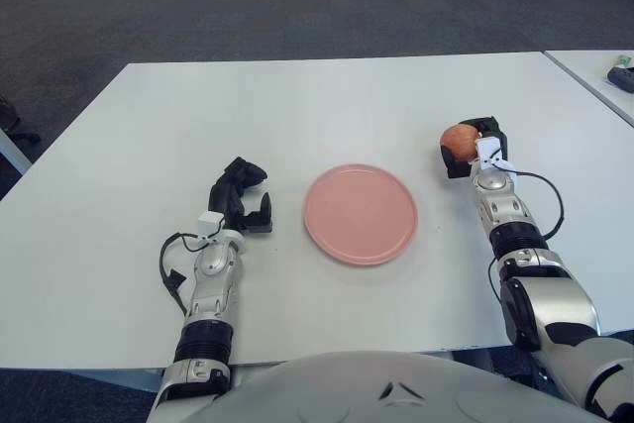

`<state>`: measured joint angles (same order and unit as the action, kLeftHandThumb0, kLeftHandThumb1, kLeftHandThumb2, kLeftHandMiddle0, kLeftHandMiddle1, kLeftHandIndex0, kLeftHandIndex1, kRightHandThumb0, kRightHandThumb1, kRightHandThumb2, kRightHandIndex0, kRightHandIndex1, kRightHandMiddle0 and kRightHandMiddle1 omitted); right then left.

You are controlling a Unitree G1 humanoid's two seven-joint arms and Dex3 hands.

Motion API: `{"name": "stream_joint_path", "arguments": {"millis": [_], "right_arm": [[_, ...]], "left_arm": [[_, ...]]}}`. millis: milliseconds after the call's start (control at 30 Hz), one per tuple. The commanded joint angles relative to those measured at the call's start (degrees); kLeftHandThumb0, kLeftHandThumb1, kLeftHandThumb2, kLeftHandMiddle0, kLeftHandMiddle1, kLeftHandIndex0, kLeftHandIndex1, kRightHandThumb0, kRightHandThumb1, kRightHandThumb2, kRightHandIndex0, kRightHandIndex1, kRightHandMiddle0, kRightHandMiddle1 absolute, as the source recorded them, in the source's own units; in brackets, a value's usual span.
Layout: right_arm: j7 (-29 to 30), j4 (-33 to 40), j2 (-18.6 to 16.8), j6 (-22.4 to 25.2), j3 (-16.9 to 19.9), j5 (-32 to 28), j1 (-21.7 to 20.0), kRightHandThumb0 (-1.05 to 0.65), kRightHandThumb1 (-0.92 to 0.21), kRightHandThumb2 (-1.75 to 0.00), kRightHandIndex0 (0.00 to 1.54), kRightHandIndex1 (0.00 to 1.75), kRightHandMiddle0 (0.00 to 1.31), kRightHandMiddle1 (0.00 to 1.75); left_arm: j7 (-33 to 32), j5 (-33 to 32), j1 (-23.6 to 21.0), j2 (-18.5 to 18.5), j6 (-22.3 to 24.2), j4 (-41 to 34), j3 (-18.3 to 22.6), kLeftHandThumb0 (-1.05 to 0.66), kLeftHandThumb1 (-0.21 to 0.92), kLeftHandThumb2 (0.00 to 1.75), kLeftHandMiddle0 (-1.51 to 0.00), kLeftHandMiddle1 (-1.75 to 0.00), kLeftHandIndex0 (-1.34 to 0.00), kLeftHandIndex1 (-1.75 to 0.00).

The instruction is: Put the apple into the plate.

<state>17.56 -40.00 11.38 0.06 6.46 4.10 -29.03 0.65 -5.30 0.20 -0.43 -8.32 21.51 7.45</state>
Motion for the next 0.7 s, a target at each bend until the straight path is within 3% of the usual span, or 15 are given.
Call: {"name": "stream_joint_path", "arguments": {"millis": [0, 167, 333, 433, 667], "right_arm": [[-1.4, 11.2, -3.3, 2.7, 0.3, -2.7, 0.4, 0.0, 0.09, -1.75, 0.94, 1.66, 0.68, 1.75], [-7.4, 22.2, -4.5, 5.3, -1.1, -5.4, 3.7, 0.0, 0.09, -1.75, 0.96, 1.64, 0.68, 1.75], [-13.1, 27.4, -4.7, 4.7, -2.2, -7.0, 6.2, 0.0, 0.09, -1.75, 0.96, 1.63, 0.68, 1.75], [-19.5, 28.7, -4.6, 1.6, -3.3, -9.3, 7.4, 0.0, 0.09, -1.75, 0.96, 1.64, 0.68, 1.75], [-27.6, 27.9, -4.4, -6.8, -5.3, -9.6, 8.3, 0.0, 0.1, -1.75, 0.97, 1.63, 0.68, 1.75]], "left_arm": [[-0.1, -0.1, 1.7, -0.3, 2.7, 2.4, -0.1, -0.01, -0.09, 1.75, -0.92, -1.75, -0.74, -1.64], [-0.8, 0.9, 1.7, -0.1, 2.9, 2.1, -0.6, -0.01, -0.09, 1.75, -0.92, -1.75, -0.73, -1.64], [-0.9, 0.6, 1.8, -0.3, 3.2, 1.8, -0.5, -0.01, -0.09, 1.75, -0.92, -1.75, -0.73, -1.64], [-1.0, 0.4, 1.8, -0.5, 3.0, 1.8, -0.4, -0.01, -0.09, 1.75, -0.92, -1.75, -0.73, -1.64], [-0.8, -0.3, 1.9, -0.9, 2.7, 1.7, -0.2, -0.01, -0.09, 1.75, -0.92, -1.75, -0.73, -1.64]]}}
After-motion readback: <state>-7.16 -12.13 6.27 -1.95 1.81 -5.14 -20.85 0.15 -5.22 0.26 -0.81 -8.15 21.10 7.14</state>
